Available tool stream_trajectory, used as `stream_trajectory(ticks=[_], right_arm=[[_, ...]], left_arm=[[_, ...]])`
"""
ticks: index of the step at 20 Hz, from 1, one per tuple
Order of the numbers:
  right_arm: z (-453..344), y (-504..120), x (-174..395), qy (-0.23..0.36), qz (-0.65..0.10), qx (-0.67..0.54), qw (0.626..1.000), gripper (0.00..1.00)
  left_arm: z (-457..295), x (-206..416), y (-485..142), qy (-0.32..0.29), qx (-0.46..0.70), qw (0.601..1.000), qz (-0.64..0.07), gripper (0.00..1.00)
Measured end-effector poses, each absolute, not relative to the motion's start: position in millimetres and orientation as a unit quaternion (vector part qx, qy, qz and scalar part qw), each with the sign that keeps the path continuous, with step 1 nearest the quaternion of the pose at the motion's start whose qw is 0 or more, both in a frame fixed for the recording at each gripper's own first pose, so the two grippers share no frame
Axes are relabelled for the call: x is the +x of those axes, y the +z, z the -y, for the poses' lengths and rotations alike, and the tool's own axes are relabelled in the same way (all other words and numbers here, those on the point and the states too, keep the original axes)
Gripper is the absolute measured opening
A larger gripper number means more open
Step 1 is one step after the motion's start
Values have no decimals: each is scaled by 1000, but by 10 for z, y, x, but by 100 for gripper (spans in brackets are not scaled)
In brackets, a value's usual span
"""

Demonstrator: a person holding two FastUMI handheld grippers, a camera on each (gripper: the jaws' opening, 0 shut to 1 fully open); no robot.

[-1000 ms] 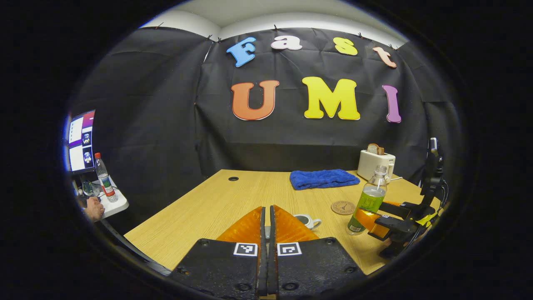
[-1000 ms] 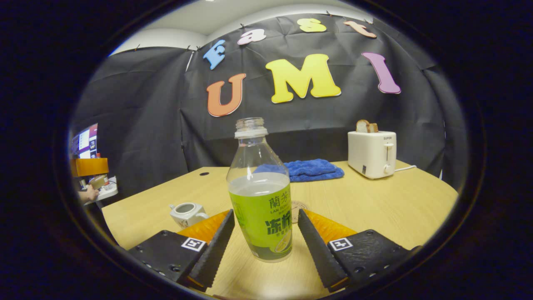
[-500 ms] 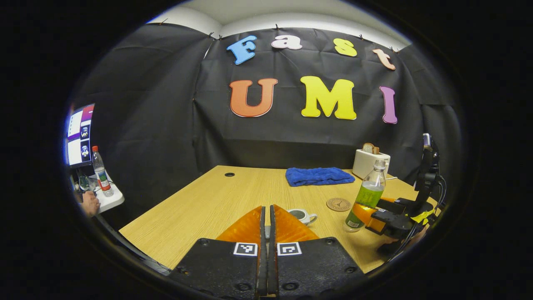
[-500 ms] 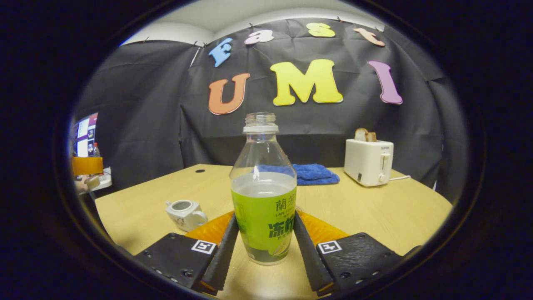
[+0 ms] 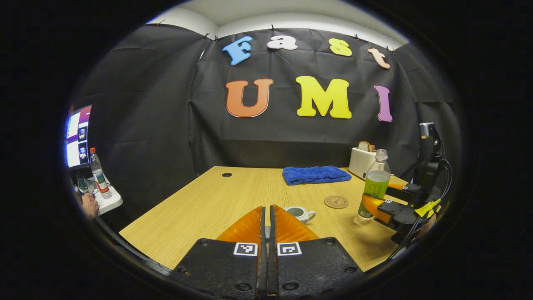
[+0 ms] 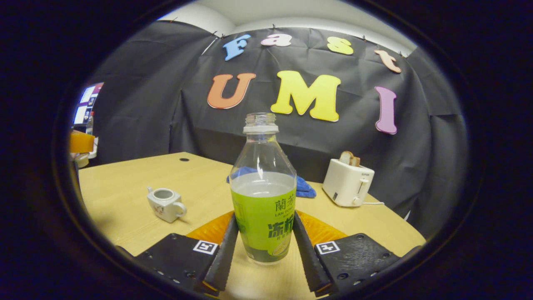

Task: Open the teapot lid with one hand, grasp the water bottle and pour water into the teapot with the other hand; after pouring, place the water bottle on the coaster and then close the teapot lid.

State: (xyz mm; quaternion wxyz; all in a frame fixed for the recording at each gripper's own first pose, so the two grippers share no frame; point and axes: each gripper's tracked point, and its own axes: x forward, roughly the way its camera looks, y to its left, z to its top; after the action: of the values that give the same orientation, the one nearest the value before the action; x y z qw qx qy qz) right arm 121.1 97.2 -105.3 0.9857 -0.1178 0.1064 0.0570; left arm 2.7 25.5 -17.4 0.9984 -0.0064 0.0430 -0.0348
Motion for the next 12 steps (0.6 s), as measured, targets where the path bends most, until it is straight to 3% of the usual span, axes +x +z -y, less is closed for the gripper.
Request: stream_trajectory(ticks=[6,12], right_arm=[[-984,-1043,1346,41,-112,-227,967,69],[-1080,-1043,1587,21,-117,-374,920,66]], left_arm=[[-300,36,-162,-39,-7,998,-42,3],[-374,31,-153,-43,-14,998,-40,3]])
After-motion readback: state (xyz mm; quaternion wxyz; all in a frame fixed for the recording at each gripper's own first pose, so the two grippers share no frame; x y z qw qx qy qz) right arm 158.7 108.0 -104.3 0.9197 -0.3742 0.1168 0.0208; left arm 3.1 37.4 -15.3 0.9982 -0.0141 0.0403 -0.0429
